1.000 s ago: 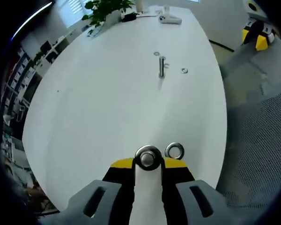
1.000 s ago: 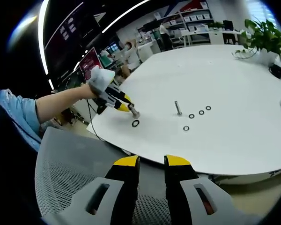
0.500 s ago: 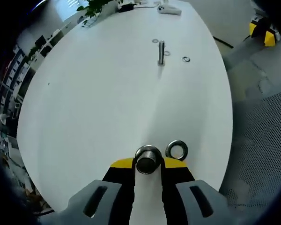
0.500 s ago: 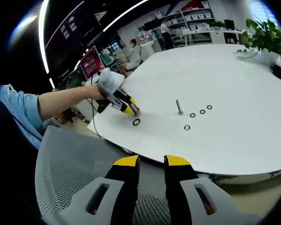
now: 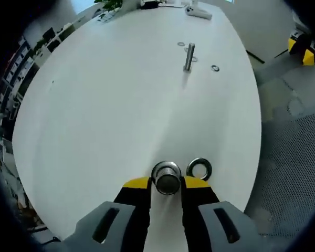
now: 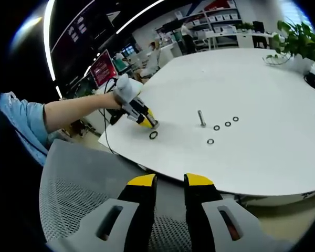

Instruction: Place the washer onto the threaded stud by aligning its center hole with the stud, sliding it down to the base, and recovering from edge contact or off-axis alignment until the washer reaches the visible bottom stop.

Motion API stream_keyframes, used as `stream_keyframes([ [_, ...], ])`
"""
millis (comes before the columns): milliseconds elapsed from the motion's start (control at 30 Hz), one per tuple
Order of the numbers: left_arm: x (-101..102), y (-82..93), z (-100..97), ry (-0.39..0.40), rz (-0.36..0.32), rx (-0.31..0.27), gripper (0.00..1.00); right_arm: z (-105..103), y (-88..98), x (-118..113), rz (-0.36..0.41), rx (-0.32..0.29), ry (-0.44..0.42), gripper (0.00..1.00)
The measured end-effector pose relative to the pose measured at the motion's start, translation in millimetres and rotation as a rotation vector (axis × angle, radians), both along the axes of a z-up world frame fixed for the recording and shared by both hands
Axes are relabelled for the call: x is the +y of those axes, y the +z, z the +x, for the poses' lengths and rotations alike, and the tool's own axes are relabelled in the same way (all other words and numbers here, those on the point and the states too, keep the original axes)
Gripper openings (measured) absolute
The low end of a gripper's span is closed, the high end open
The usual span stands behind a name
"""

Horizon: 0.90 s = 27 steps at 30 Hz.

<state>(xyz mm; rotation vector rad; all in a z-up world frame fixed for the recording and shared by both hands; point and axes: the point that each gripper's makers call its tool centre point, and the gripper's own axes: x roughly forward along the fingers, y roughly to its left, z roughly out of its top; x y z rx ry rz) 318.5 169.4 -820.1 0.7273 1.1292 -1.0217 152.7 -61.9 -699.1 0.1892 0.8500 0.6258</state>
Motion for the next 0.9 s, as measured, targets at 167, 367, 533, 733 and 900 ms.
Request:
stream_keyframes([
  [167, 8, 8.0, -3.2, -0.001, -0.012, -0.029, 0.22, 0, 0.2, 0, 0.002, -0.003, -0.001, 0.23],
  [367, 8, 17.6, -17.3, -0.010, -0.036, -0.027, 0.23, 1, 0.6, 0, 0.005, -0.006, -0.003, 0.23],
  [533, 0, 19.2, -31.0, -0.056, -0.054, -0.019, 0.24, 1, 1.3, 0, 0.008, -0.010, -0.008, 0.23],
  [733, -11, 14.9, -36.8, -0.075, -0.070, -0.024, 0.25, 1, 1.5, 0, 0.009, -0.011, -0.012, 0.23],
  [900, -20, 5.3, -43.4, -0.096, -0.070, 0.006, 0.26, 1, 1.6, 0, 0.009, -0.011, -0.012, 0.23],
])
